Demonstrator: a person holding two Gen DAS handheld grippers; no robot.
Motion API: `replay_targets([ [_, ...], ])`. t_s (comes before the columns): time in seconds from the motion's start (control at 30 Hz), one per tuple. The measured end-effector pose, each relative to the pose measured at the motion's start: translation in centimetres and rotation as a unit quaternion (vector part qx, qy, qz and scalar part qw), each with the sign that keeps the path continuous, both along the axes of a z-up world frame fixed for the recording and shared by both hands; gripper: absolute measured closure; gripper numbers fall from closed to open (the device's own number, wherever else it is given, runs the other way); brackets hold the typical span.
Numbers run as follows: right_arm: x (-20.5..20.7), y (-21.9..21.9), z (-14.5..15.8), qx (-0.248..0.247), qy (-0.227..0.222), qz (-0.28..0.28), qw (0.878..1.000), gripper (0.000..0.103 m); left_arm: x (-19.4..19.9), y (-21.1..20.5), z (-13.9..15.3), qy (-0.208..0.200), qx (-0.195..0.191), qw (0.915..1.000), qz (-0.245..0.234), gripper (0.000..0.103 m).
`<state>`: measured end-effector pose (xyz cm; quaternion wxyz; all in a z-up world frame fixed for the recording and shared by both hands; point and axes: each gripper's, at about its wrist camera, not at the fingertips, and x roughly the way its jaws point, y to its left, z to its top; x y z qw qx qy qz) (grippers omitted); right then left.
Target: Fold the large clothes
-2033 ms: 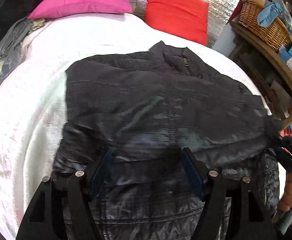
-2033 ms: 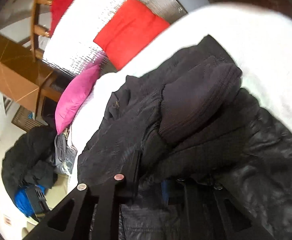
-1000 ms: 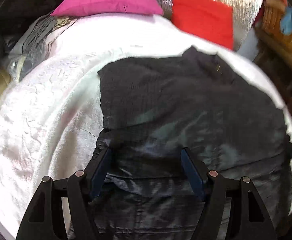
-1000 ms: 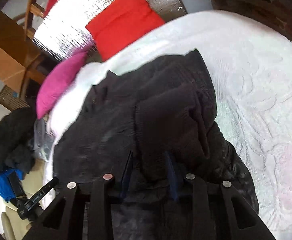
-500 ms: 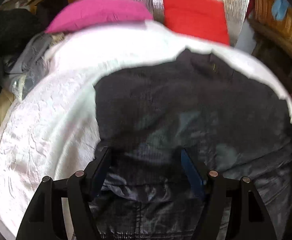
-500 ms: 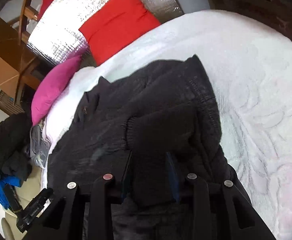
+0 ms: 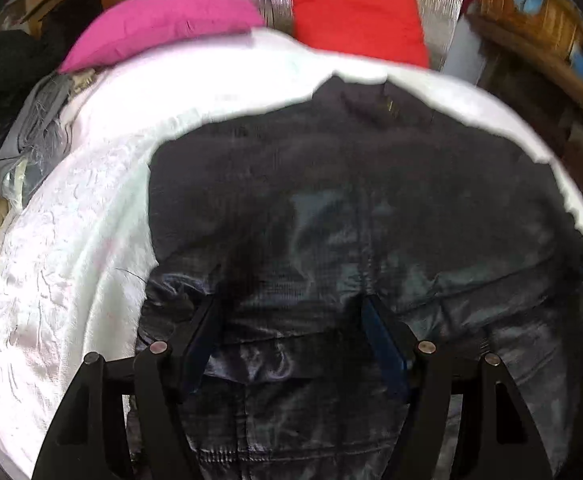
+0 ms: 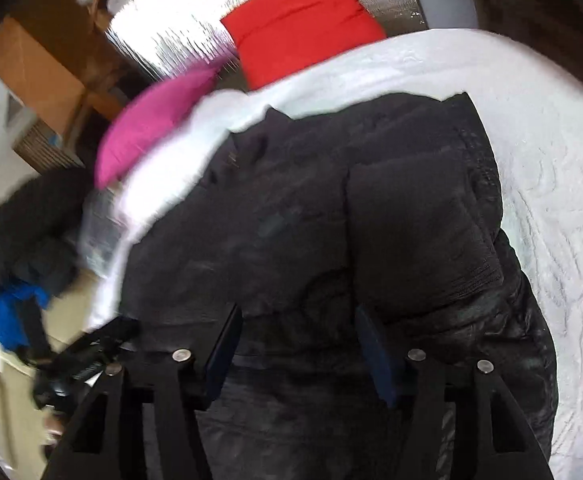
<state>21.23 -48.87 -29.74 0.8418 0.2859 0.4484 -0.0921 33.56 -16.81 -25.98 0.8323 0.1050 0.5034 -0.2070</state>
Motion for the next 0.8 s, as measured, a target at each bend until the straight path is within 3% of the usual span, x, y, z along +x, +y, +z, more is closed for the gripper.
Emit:
replay_targets([
  [0.13, -0.2, -0.2, -0.4, 0.001, 0.010, 0.001, 1.000, 0.042, -0.5, 0.0, 0.5, -0.007, -0.004, 1.0000, -0.001, 0.030],
  [0.37, -4.7, -0.4, 2.4, 0.024, -0.042, 0.013, 0.999, 0.042, -3.7, 3.0, 2.2, -0.022, -0.027, 0.9994, -0.007, 0.030],
  [0.6, -14.5, 0.1, 3.9, 0.012, -0.083, -0.015, 0.996, 0.041, -8.1, 7.8, 4.9, -0.068, -0.055, 0.9961, 0.000, 0.026],
  [0.8, -21.8, 1.3, 3.1, 0.002, -0.053, -0.034, 0.998, 0.041, -13.2, 13.8, 4.9, -0.072, -0.075, 0.9932, 0.052, 0.025],
])
